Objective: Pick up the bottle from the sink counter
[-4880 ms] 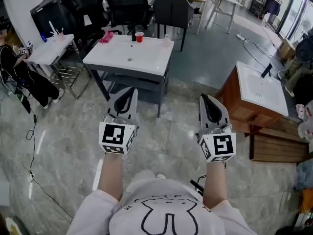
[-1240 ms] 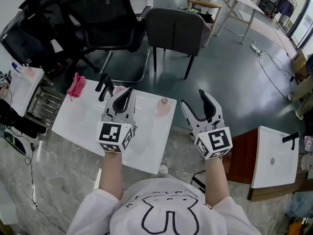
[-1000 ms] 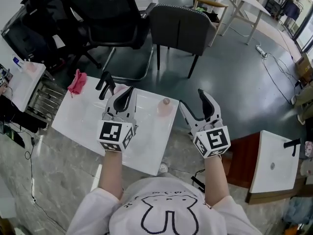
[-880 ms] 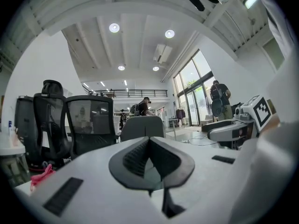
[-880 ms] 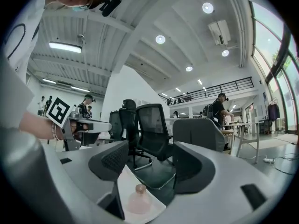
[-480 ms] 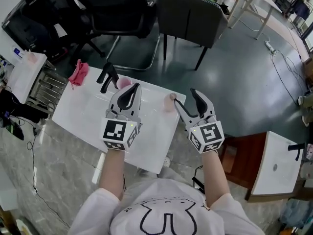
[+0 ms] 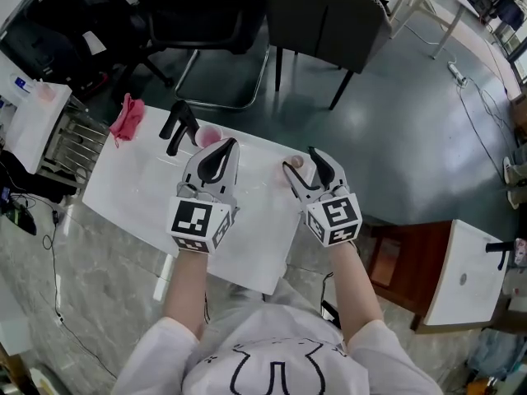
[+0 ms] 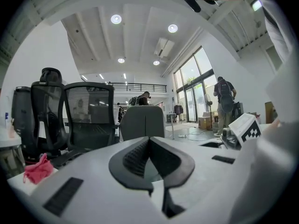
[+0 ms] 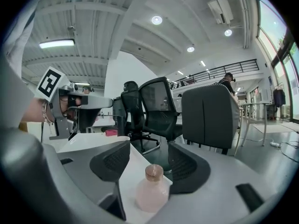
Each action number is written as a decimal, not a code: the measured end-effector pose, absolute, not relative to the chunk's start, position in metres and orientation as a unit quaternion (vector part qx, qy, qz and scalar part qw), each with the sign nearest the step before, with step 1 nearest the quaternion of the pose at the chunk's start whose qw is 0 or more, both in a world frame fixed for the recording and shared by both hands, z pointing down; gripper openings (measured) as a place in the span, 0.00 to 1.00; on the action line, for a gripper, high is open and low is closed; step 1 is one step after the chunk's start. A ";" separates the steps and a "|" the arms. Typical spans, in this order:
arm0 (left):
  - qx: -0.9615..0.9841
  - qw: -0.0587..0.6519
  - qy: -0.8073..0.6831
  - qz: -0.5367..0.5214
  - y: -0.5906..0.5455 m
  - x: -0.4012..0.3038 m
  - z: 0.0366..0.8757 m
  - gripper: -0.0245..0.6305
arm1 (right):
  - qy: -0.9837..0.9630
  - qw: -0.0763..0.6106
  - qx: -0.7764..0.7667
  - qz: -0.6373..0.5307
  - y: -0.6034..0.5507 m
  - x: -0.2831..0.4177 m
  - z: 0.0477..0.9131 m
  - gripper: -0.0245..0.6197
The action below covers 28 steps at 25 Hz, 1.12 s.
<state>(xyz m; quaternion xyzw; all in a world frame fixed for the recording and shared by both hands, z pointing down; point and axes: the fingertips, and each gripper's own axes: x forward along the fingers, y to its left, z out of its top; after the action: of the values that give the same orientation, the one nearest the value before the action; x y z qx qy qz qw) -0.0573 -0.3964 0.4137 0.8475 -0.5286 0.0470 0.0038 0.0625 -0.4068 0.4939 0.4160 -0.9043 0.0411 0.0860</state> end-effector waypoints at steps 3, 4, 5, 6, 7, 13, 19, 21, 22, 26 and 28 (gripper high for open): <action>0.850 0.010 -0.525 0.047 -0.401 -0.060 0.419 0.05 | -0.901 0.097 0.419 0.053 -0.415 0.057 0.512 0.45; 0.851 0.012 -0.524 0.048 -0.403 -0.060 0.421 0.05 | -0.900 0.101 0.420 0.058 -0.417 0.055 0.518 0.45; 0.852 0.014 -0.522 0.049 -0.404 -0.060 0.422 0.05 | -0.899 0.104 0.421 0.063 -0.420 0.055 0.523 0.44; 0.853 0.016 -0.520 0.050 -0.405 -0.059 0.423 0.05 | -0.898 0.107 0.422 0.068 -0.422 0.054 0.527 0.44; 0.854 0.017 -0.517 0.051 -0.406 -0.059 0.424 0.05 | -0.896 0.109 0.424 0.073 -0.424 0.055 0.530 0.43; 0.858 0.022 -0.509 0.060 -0.407 -0.063 0.429 0.05 | -0.887 0.111 0.439 0.086 -0.430 0.054 0.545 0.33; 0.864 0.025 -0.499 0.063 -0.407 -0.059 0.435 0.05 | -0.883 0.149 0.438 0.077 -0.432 0.052 0.563 0.31; 0.866 0.025 -0.496 0.064 -0.407 -0.058 0.436 0.05 | -0.882 0.152 0.439 0.074 -0.433 0.052 0.567 0.30; 0.866 0.025 -0.495 0.065 -0.406 -0.058 0.437 0.05 | -0.882 0.149 0.440 0.073 -0.433 0.053 0.568 0.30; 0.868 0.027 -0.492 0.066 -0.405 -0.058 0.437 0.05 | -0.884 0.140 0.442 0.060 -0.434 0.052 0.568 0.29; 0.868 0.028 -0.491 0.067 -0.404 -0.059 0.438 0.05 | -0.883 0.145 0.443 0.059 -0.435 0.052 0.568 0.29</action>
<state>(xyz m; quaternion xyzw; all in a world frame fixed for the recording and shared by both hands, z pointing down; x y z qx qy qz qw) -0.0592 -0.4042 0.4377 0.8680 -0.4913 0.0666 0.0282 0.0516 -0.4347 0.5678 0.4431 -0.8827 0.0588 0.1450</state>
